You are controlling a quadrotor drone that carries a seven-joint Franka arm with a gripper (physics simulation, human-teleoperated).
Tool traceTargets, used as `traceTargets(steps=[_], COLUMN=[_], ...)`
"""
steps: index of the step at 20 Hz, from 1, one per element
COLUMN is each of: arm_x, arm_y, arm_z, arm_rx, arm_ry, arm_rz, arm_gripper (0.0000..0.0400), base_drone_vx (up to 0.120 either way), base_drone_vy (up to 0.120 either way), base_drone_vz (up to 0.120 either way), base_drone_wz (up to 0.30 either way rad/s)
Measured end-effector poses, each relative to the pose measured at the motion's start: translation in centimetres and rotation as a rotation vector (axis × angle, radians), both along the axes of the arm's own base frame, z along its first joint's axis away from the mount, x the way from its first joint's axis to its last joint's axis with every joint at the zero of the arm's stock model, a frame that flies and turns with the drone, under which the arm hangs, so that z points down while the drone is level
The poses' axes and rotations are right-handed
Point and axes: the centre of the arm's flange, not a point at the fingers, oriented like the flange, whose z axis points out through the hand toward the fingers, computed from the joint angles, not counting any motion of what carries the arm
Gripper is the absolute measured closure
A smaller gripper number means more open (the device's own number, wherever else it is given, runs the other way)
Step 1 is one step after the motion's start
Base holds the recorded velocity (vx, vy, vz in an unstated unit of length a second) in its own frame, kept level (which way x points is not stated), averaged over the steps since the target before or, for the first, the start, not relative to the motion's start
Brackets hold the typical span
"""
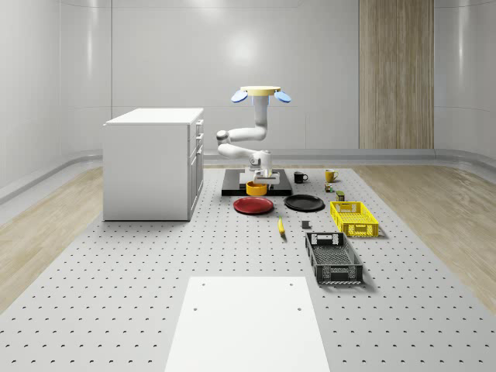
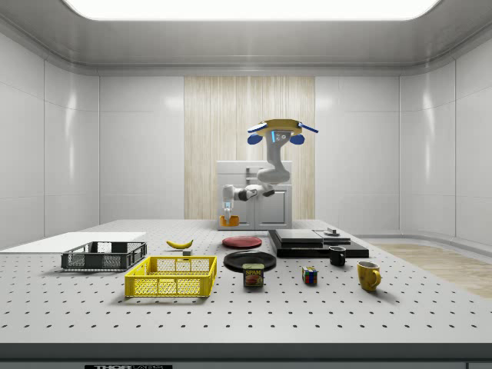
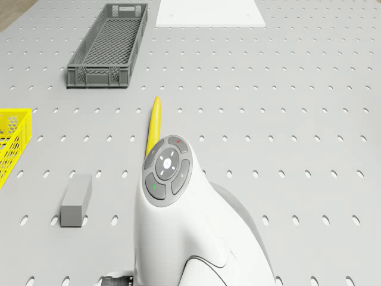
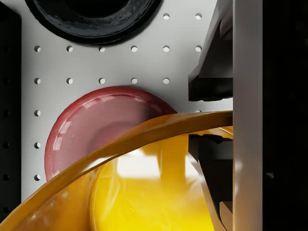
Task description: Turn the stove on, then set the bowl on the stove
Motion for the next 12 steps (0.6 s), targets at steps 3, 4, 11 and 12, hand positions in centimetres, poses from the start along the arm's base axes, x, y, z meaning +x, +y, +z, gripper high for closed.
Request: traceTargets(steps=[3, 4, 11, 12], arm_x=[0.0, 0.0, 0.0, 0.0], arm_y=[0.0, 0.0, 0.0, 0.0], arm_z=[0.0, 0.0, 0.0, 0.0], arm_rx=[0.0, 0.0, 0.0, 0.0], arm_ry=[0.0, 0.0, 0.0, 0.0], arm_rz=[0.0, 0.0, 0.0, 0.0], arm_gripper=[0.03, 0.03, 0.03, 0.03], base_drone_vx=[-0.12, -0.12, -0.12, -0.12], base_drone_vy=[0.053, 0.0, 0.0, 0.0], base_drone_vz=[0.0, 0.0, 0.0, 0.0], base_drone_wz=[0.0, 0.0, 0.0, 0.0])
